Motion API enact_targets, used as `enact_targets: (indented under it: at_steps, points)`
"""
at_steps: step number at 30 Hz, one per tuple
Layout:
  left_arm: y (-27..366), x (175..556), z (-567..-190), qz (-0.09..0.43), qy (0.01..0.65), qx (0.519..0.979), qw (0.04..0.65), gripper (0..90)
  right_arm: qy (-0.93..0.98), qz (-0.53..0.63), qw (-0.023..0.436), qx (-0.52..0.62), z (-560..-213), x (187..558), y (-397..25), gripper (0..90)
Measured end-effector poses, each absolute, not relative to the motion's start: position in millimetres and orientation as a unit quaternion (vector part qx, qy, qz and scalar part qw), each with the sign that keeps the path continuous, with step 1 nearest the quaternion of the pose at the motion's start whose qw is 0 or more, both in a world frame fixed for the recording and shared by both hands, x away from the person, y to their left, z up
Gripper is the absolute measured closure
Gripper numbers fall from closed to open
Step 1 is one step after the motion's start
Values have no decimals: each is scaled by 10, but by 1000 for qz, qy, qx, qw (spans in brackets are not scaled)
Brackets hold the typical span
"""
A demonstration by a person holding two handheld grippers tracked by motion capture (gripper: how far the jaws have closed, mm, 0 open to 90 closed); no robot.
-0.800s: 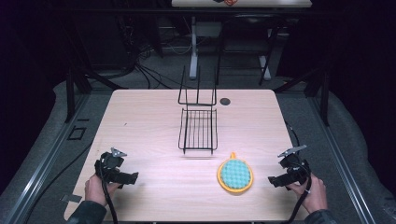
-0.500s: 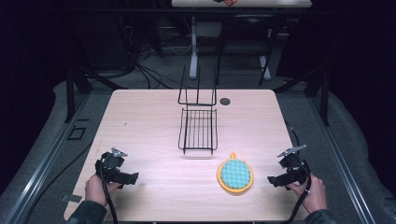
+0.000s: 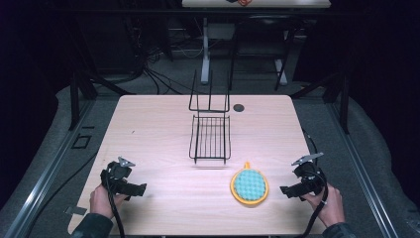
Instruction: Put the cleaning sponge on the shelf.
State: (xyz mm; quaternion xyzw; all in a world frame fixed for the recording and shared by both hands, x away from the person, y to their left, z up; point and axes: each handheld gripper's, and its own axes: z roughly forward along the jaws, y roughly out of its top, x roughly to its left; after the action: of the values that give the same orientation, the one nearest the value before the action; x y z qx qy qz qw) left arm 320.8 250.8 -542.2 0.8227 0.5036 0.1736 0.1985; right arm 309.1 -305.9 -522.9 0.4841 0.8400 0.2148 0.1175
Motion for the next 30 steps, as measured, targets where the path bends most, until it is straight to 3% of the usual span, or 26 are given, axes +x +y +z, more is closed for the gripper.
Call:
enact_targets:
  at_steps: [9,14,23,24,30]
  points:
    - [2495,3226,-5435,168,505,823,200,2,839,253,79,476,-5190,3141,-2910,20]
    - [2494,3232,-5437,165,504,824,198,2,840,265,66,469,-5175,3185,-2807,60]
    - [2486,3240,-5440,160,500,829,194,3,848,283,38,447,-5165,3334,-2565,249]
    - [2482,3239,-5438,159,499,829,194,3,847,289,29,445,-5178,3380,-2529,310]
    - [2471,3232,-5437,160,497,831,191,3,851,283,27,442,-5192,3456,-2419,411]
